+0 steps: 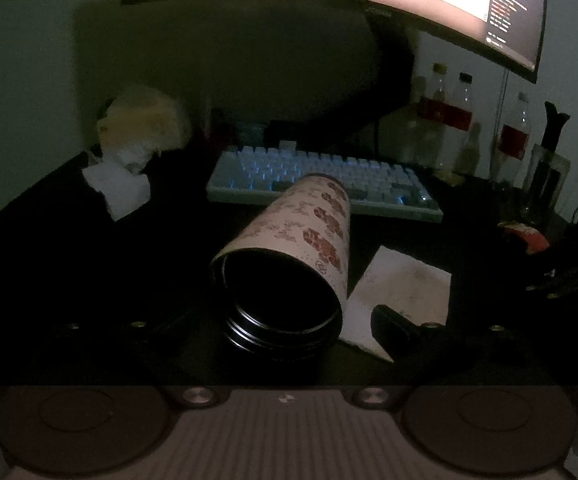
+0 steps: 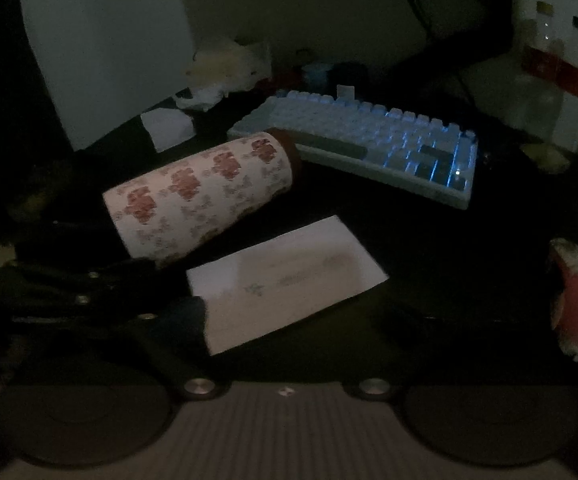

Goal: Clean container
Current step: 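Move the right gripper toward the white napkin beside the floral thermos, then grasp the white napkin with the right gripper and lift it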

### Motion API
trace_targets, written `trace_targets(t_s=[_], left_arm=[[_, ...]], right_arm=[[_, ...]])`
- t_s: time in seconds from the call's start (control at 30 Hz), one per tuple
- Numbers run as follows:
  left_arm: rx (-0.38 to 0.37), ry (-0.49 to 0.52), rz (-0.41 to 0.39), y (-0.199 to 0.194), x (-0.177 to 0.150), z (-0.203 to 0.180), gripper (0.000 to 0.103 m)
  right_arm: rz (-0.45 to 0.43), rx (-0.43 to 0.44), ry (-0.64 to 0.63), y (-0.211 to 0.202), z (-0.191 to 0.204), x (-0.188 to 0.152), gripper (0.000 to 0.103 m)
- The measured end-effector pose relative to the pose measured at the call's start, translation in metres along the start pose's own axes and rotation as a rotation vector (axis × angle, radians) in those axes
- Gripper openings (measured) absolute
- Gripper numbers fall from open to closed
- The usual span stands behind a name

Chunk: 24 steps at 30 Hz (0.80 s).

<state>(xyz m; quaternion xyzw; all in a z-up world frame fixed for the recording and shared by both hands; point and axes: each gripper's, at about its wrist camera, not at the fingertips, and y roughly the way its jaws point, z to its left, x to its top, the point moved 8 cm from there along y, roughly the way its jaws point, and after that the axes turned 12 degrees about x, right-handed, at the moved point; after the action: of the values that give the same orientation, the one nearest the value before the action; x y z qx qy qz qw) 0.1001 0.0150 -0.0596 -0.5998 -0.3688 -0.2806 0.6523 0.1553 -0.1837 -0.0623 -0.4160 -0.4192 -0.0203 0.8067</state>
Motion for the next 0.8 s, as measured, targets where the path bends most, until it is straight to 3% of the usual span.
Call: trace_targets(t_s=[0.03, 0.07, 0.2, 0.27, 0.4, 0.47, 0.53, 0.7, 0.8], left_arm=[[-0.004, -0.006, 0.006, 0.000, -0.001, 0.001, 0.093], [-0.010, -0.009, 0.010, 0.000, -0.001, 0.001, 0.096], [0.061, -0.028, -0.024, -0.001, 0.003, 0.009, 0.097], [0.055, -0.021, -0.031, -0.001, 0.005, 0.007, 0.094], [0.023, -0.011, -0.011, 0.000, 0.003, 0.001, 0.076], [0.015, -0.002, 0.016, 0.005, 0.000, -0.002, 0.058], [-0.006, -0.002, 0.027, 0.009, -0.002, -0.005, 0.050], [-0.027, -0.022, 0.017, 0.019, -0.003, -0.008, 0.047], [-0.009, -0.012, 0.009, 0.025, -0.004, -0.008, 0.054]], right_arm=[[0.006, 0.006, -0.004, 0.002, -0.002, 0.001, 0.062], [-0.004, 0.018, -0.018, 0.003, -0.003, 0.002, 0.059], [-0.008, 0.051, -0.082, 0.010, -0.003, 0.006, 0.056], [-0.013, 0.057, -0.111, 0.013, -0.002, 0.010, 0.056], [0.001, 0.083, -0.096, 0.018, -0.005, 0.017, 0.061], [0.009, 0.095, -0.091, 0.022, -0.007, 0.019, 0.063], [0.010, 0.086, -0.107, 0.024, -0.009, 0.019, 0.075], [0.021, 0.093, -0.186, 0.034, -0.006, 0.013, 0.079], [0.007, 0.050, -0.164, 0.040, -0.014, 0.011, 0.081]])
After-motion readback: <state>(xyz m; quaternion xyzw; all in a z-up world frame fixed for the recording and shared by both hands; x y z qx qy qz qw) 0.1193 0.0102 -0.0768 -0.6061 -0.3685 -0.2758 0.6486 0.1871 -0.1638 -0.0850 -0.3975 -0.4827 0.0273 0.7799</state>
